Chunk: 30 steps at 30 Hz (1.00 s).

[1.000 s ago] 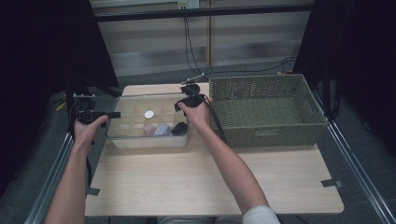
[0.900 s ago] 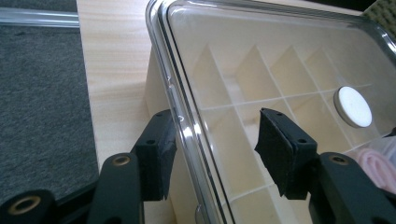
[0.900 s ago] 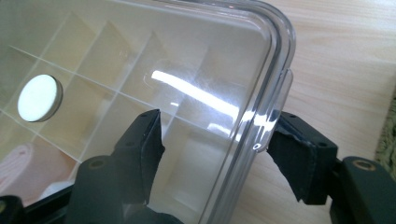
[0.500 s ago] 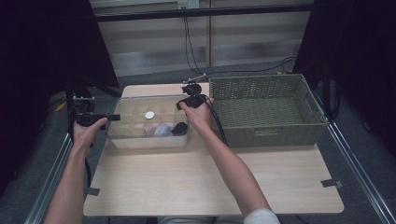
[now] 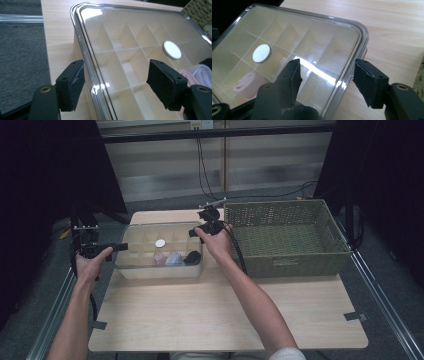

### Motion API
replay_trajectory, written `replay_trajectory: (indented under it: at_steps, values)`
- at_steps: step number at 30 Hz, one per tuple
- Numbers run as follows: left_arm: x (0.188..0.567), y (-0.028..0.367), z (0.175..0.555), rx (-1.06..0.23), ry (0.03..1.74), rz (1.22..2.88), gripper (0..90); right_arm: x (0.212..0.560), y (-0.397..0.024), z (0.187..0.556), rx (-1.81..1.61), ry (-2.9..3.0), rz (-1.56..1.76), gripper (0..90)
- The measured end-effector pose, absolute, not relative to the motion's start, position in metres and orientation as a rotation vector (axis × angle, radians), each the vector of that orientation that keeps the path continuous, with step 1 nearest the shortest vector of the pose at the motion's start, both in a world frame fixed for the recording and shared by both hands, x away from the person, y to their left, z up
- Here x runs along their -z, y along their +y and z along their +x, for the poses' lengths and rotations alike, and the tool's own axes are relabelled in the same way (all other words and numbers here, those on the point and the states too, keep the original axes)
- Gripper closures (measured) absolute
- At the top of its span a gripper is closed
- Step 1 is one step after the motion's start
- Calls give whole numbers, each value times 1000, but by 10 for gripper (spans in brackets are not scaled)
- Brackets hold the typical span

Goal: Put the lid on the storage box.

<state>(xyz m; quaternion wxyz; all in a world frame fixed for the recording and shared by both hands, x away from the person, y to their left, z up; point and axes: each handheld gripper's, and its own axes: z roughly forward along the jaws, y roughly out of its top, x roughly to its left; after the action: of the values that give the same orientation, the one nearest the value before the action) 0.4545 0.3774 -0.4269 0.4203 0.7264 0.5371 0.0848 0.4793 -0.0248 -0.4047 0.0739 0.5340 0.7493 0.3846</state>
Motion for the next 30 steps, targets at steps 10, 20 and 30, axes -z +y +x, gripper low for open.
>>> replay_trajectory:
  at_steps: [10,20,30]
  values:
    - [413,374,429,-268,1290,1838,327,397,-35,467,-1216,2267,1519,349]
    - [408,385,410,-318,1286,1805,312,393,-41,455,-1307,2274,1472,336]
    - [408,401,389,-365,1280,1812,311,393,-49,431,-1349,2286,1413,336]
